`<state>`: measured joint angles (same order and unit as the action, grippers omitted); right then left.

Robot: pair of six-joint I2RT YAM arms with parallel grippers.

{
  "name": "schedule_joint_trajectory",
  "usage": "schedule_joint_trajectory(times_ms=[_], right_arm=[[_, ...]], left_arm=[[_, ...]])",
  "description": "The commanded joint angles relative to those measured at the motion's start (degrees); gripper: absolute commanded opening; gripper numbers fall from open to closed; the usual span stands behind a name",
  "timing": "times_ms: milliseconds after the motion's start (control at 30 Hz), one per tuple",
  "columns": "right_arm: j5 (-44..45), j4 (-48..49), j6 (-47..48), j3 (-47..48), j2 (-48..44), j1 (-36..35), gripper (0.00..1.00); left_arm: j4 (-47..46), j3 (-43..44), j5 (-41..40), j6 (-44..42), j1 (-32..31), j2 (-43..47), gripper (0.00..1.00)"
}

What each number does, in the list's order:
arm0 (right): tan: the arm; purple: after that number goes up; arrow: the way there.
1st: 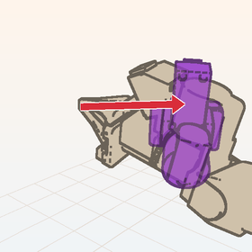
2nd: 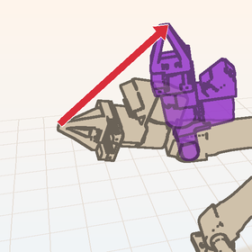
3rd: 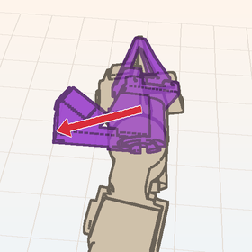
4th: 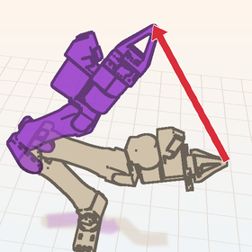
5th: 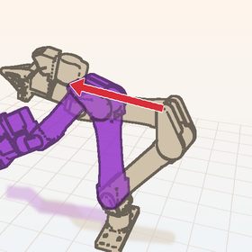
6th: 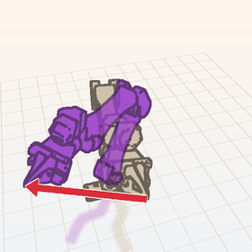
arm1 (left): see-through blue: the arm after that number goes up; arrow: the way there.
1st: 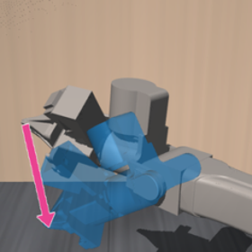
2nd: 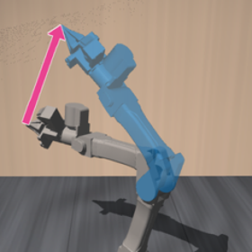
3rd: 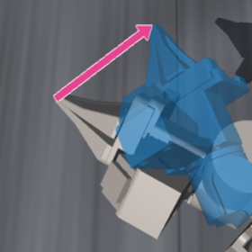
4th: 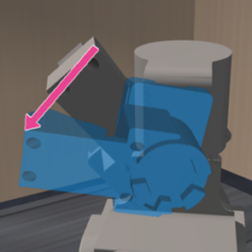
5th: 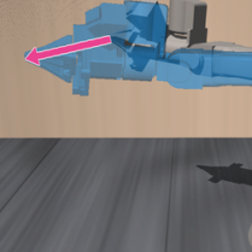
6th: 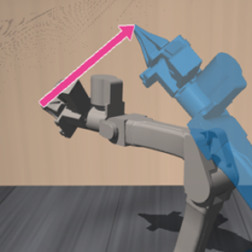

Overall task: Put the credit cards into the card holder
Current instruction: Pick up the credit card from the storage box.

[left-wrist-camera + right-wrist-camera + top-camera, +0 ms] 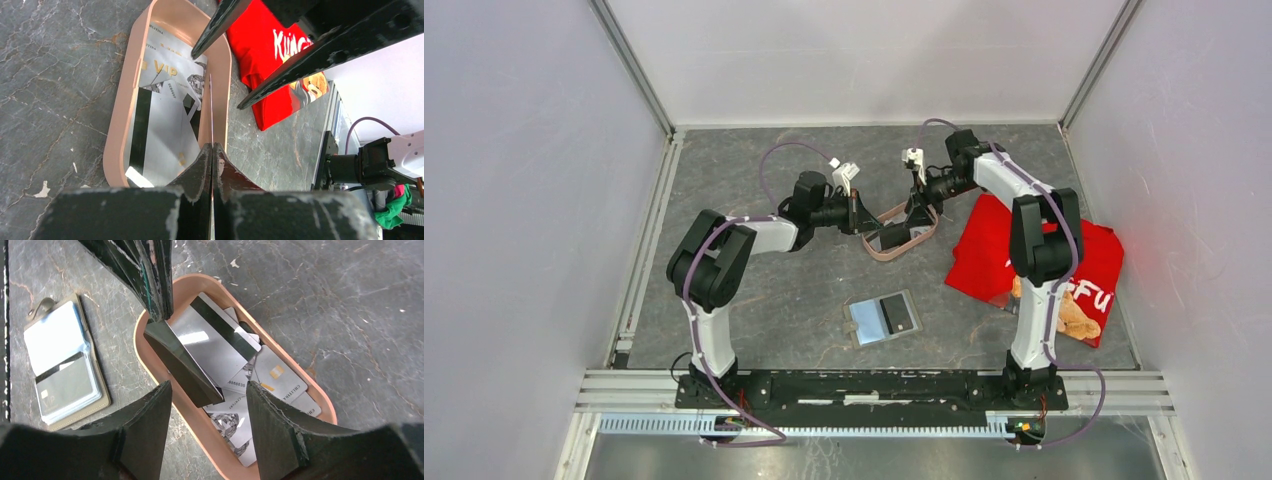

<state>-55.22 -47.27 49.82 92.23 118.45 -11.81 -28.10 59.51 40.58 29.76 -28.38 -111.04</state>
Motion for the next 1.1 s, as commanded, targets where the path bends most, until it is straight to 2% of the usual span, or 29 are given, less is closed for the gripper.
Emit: schedule_joint_trajectory(times_ms=[0,100,200,433,600,767,833,967,1000,1067], right_arm=[[-4.0,-9.6,9.3,5.3,3.8,0.1,0.63],[-5.4,-13.5,12.8,6.9,5.4,-0.1,0.64],[-4.8,-12.4,12.9,6.2,5.4,-0.7,0.63],[-4.2,-11.4,13.8,4.9,5.8,-3.0,0.54],[-3.5,-12.9,14.1,6.9,7.3,-3.9,0.36],[-3.9,-14.3,15.3,7.9,8.0,-3.9,0.08],[-3.9,-14.8,16.1,8.1,8.0,-4.0,0.02],[-4.0,-16.1,18.1,8.4,7.6,-4.0,0.00],[-4.0,-15.9,18.3,8.4,7.0,-4.0,0.00],[-4.2,-15.0,18.4,7.7,5.5,-4.0,0.00]], left_arm=[[-3.5,-0.4,0.3,-2.3,-0.5,3.1,0.02],[-3.5,-0.3,0.5,-2.5,-0.5,3.0,0.02],[-3.6,-0.4,0.6,-2.9,-0.7,3.1,0.02],[-3.6,-0.3,0.6,-3.1,-0.9,3.2,0.02],[-3.7,-0.5,0.4,-3.3,-0.9,3.3,0.02],[-4.0,-0.8,0.0,-3.3,-0.9,3.6,0.02],[-4.3,-1.1,-0.4,-3.2,-0.9,3.8,0.02],[-5.9,-2.9,-3.2,-2.9,-0.7,5.3,0.05],[-6.0,-3.4,-4.8,-2.7,-0.6,5.8,0.08],[-8.1,-5.6,-7.5,-2.6,-0.1,7.7,0.21]])
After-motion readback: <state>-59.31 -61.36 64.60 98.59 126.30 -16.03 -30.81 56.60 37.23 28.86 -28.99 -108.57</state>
